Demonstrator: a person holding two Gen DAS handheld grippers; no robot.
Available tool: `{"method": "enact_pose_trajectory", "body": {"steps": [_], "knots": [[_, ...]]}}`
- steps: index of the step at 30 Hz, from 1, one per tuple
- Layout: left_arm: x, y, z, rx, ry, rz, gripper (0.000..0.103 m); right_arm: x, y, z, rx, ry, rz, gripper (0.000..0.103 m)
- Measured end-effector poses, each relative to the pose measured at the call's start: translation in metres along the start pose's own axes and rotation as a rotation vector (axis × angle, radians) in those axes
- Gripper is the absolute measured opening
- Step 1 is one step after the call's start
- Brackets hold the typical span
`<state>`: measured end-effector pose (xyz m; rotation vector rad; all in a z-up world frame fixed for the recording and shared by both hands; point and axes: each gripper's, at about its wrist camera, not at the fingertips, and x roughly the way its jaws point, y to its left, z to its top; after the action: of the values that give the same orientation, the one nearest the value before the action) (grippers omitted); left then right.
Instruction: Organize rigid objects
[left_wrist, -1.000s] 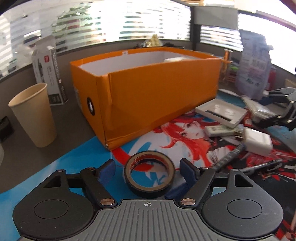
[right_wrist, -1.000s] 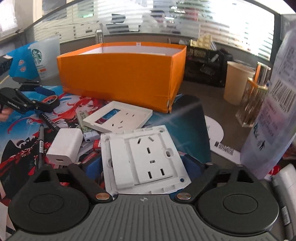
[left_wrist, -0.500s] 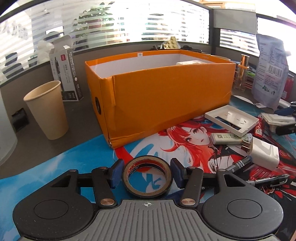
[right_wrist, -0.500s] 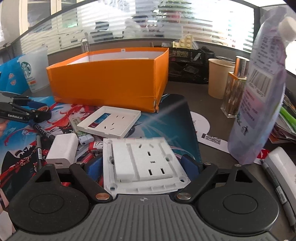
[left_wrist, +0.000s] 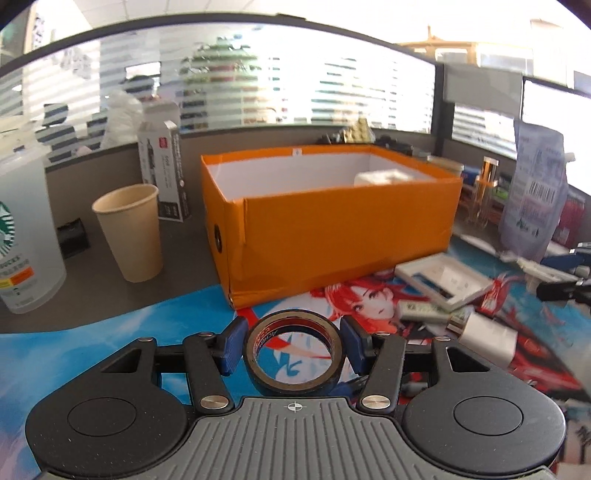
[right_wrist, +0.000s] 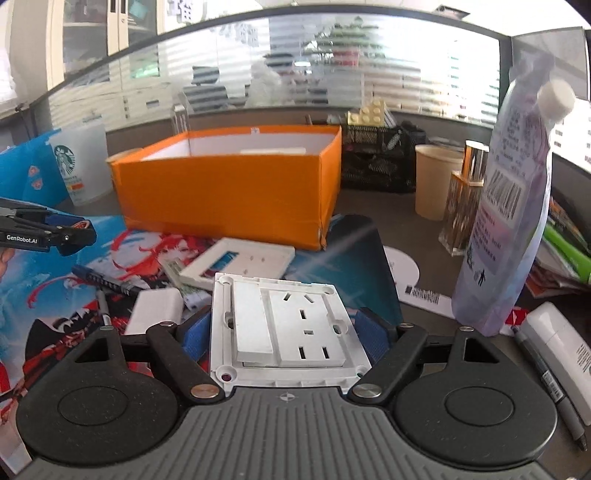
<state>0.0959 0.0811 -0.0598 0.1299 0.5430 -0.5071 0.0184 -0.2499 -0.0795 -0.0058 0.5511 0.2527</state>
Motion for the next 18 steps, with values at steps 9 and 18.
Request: {"method": "enact_pose_trajectory", "body": {"steps": [9,18], "knots": [[-0.018,-0.009,0.015,-0.035,-0.036,0.01,0.053,-0.006,0.009,0.012,-0.009,-0.061,0.025,0.079],[-0.033,-0.022,0.03,-0.014,-0.067,0.043,0.053,-0.013,0.023,0.028,-0.046,-0.122,0.055,0.079]]}}
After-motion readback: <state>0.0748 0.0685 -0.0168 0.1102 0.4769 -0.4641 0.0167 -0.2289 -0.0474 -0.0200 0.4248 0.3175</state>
